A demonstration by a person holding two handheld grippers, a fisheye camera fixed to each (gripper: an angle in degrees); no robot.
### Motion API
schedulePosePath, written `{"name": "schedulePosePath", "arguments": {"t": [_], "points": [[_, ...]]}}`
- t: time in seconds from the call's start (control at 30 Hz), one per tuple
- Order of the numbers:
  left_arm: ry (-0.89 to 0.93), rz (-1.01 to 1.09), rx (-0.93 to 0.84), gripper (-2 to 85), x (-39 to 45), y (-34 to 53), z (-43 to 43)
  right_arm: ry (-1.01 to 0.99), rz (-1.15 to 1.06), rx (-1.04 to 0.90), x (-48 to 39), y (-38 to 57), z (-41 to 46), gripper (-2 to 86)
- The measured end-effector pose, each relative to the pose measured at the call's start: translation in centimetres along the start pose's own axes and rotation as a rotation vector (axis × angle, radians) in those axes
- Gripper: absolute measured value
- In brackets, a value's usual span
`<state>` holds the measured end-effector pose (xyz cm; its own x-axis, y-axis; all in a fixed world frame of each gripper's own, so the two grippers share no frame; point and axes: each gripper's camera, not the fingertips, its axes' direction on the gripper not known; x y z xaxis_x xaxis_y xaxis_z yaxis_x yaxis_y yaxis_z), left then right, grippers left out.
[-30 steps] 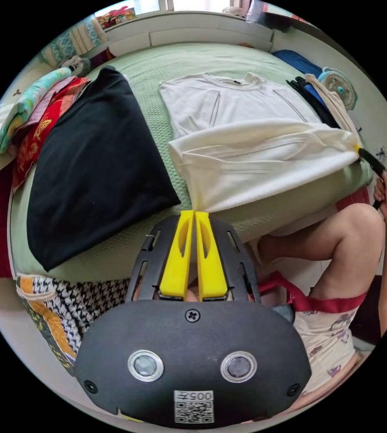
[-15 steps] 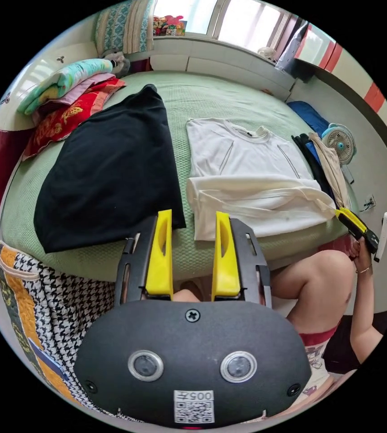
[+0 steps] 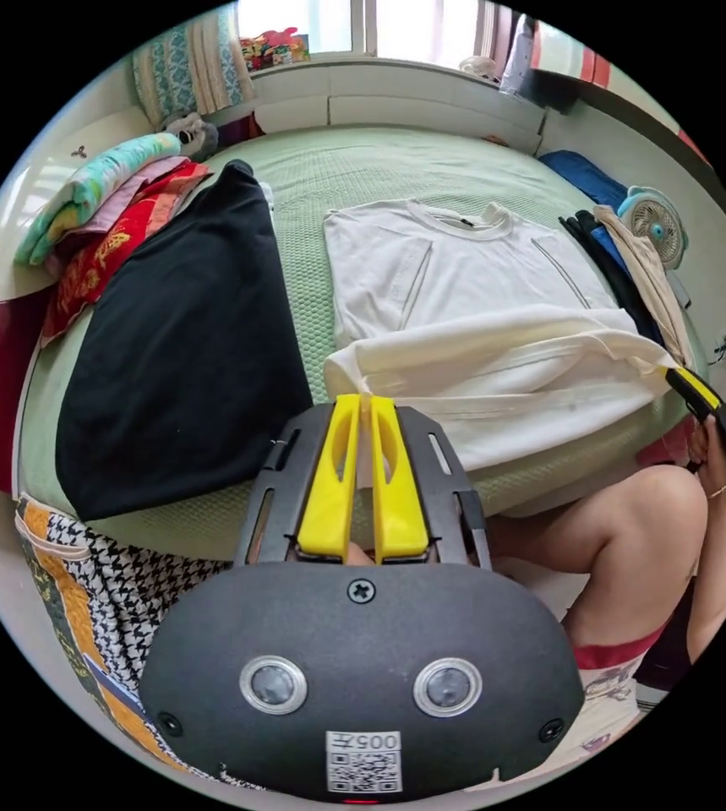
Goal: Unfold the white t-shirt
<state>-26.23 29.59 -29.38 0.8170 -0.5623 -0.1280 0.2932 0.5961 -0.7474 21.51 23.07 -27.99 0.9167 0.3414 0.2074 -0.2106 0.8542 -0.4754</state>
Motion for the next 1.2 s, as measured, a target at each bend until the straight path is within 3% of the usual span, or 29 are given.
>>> {"name": "schedulePosePath", "arguments": {"t": [0.5, 0.8, 0.97, 1.2], "points": [[0.079, 0.115, 0.102, 1.9, 0.6, 8.9, -12.8, -0.052, 0.091, 0.095, 6.2, 3.4, -11.2, -1.6], [0.177, 0.143, 0.182, 2.2, -0.5, 15.8, -17.7, -0.189, 0.116, 0.086, 9.9, 9.0, -15.9, -1.6], [0.169, 0.16, 0.107, 2.2, -1.1, 18.0, -17.2, -0.272, 0.114, 0.028, 10.2, 12.3, -15.4, -1.6], [0.135, 0.057, -0.032, 0.8, -3.0, 19.8, -13.8, -0.22, 0.04, -0.232, 8.5, 16.5, -8.9, -1.1]]}}
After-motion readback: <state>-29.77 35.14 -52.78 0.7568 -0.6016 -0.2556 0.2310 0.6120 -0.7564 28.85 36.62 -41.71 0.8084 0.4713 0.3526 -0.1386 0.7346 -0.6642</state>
